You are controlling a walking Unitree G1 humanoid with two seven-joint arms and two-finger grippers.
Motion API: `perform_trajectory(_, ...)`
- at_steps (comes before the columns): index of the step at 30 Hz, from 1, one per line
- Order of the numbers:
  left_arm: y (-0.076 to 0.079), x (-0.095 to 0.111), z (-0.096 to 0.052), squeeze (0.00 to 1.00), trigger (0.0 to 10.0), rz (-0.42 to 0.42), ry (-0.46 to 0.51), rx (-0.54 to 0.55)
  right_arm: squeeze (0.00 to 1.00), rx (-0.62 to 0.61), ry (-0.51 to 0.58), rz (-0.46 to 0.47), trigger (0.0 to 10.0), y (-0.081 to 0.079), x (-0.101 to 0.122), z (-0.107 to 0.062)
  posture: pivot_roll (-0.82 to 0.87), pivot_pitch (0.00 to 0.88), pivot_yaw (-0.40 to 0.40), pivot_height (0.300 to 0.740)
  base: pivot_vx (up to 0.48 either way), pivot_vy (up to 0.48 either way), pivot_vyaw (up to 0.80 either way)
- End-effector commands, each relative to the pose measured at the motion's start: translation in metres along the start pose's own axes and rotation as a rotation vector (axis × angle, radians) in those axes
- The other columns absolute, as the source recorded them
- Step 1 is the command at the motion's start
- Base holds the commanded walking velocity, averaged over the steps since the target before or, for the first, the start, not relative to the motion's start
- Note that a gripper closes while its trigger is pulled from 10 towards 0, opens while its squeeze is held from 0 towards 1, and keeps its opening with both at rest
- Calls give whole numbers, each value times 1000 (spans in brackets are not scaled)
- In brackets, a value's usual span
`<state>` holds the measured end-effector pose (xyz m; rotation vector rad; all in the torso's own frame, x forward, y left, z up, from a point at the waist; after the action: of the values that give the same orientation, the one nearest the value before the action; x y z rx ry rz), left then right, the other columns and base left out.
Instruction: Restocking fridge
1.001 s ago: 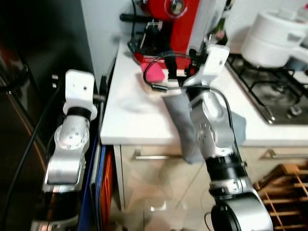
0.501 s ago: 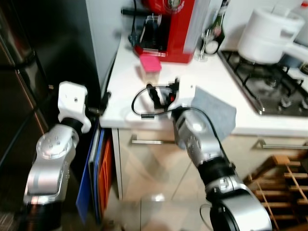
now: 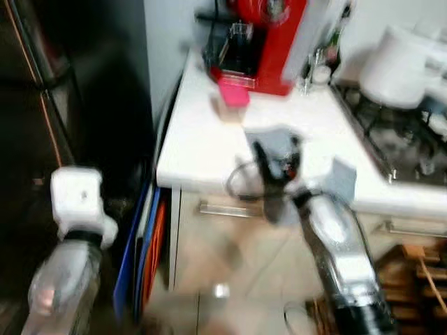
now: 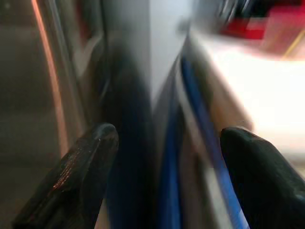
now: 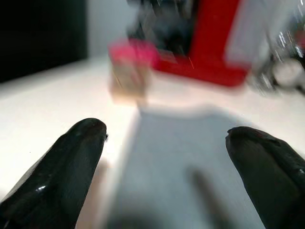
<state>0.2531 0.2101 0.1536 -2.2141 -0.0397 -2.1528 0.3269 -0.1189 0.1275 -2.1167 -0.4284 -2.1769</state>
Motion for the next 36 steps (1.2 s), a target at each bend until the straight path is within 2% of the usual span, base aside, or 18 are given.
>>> perform_trajectory(1,0,9,-4,0,10000,52,19,-4,0,5,-6,-3,10000,7,5,-8,78,0,-115,740,0,0,0)
perform_trajectory(5,5,21,-7,0,10000,115,45,-47,0,27,-29,-28,10000,12,4,-20,85,0,-117,740,0,0,0)
perform_trajectory(6,12,44,-1,0,10000,206,116,-83,0,45,9,39,10000,8,13,-30,89,0,-122,740,0,0,0)
perform_trajectory(8,18,62,6,0,10000,257,182,-105,0,54,83,84,10000,2,27,-30,89,0,-122,740,184,0,0)
perform_trajectory(11,21,67,9,0,10000,298,194,-105,0,52,112,114,10000,0,36,-25,85,0,-119,740,436,0,0)
perform_trajectory(13,17,68,15,0,10000,299,191,-71,0,46,107,147,10000,-1,37,-16,83,0,-115,740,480,0,0)
perform_trajectory(20,12,60,24,0,10000,250,143,-16,0,96,133,127,10000,-11,43,0,82,0,-108,740,480,0,0)
perform_trajectory(21,13,61,25,0,10000,248,146,-13,0,118,122,97,10000,-15,40,7,87,0,-109,740,480,0,0)
perform_trajectory(23,14,62,26,0,10000,248,149,-14,0,109,123,114,10000,-14,40,11,97,0,-112,740,480,0,756)
perform_trajectory(28,15,75,41,0,10000,247,190,-18,0,56,140,134,10000,-11,42,23,100,0,-109,740,480,0,399)
perform_trajectory(31,20,88,44,0,10000,252,229,-34,0,84,191,97,10000,-18,55,27,98,0,-96,740,480,0,0)
perform_trajectory(36,22,98,45,0,10000,263,274,-25,0,70,280,86,10000,-15,82,34,85,0,-79,740,192,0,0)
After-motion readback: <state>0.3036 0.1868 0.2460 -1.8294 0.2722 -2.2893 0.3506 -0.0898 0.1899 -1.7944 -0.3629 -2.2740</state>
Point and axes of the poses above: a point about 5 cm out from each wrist's last joint towards the gripper, its own z axis pointing out of the wrist towards the gripper, its own x axis along the axis of the wrist's last joint, y = z × x, the point moved 6 cm from there along z, pointing out of the wrist towards the gripper, and after that the axes turned 10 degrees about -z, right-handed, at the moved point
